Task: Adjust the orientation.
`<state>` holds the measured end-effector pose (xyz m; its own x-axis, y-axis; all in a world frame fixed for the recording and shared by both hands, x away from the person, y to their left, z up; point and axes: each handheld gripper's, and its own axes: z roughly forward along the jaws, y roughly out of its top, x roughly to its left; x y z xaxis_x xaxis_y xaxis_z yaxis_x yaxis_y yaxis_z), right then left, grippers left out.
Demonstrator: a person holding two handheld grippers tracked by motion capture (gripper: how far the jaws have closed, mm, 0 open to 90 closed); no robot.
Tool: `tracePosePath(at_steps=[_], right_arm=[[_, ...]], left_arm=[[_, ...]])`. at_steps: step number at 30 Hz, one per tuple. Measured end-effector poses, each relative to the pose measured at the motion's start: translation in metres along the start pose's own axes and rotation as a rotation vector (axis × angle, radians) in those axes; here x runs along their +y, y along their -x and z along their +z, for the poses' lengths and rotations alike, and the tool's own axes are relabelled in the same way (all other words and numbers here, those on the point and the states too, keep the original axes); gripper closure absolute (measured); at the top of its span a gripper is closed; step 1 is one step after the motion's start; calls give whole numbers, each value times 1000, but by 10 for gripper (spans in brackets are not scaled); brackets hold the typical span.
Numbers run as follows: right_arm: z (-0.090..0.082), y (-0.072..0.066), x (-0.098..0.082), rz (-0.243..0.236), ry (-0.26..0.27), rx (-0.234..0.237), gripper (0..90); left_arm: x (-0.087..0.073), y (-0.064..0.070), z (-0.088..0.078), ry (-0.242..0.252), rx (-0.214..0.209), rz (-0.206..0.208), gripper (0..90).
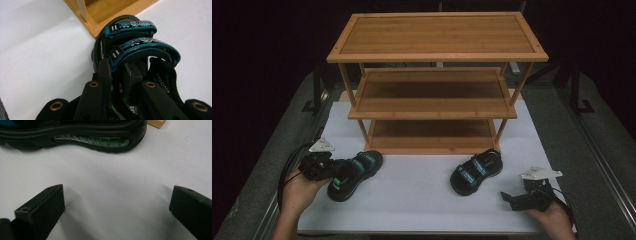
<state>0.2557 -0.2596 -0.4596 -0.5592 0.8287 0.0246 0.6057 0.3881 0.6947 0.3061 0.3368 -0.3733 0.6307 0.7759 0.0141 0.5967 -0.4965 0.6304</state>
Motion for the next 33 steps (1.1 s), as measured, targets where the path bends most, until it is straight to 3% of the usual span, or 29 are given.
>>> tracePosePath(at_steps=[8,15,23,33], right_arm=[[0,0,0,0,0,0,0],[0,0,0,0,0,0,0],[0,0,0,0,0,0,0],[0,0,0,1,0,1,0]], left_arm=[[7,15,3,33,-68,-2,789],[30,38,8,58,-96,41,793],[54,68,30,62,-135,76,794],[61,89,57,33,-174,101,793]])
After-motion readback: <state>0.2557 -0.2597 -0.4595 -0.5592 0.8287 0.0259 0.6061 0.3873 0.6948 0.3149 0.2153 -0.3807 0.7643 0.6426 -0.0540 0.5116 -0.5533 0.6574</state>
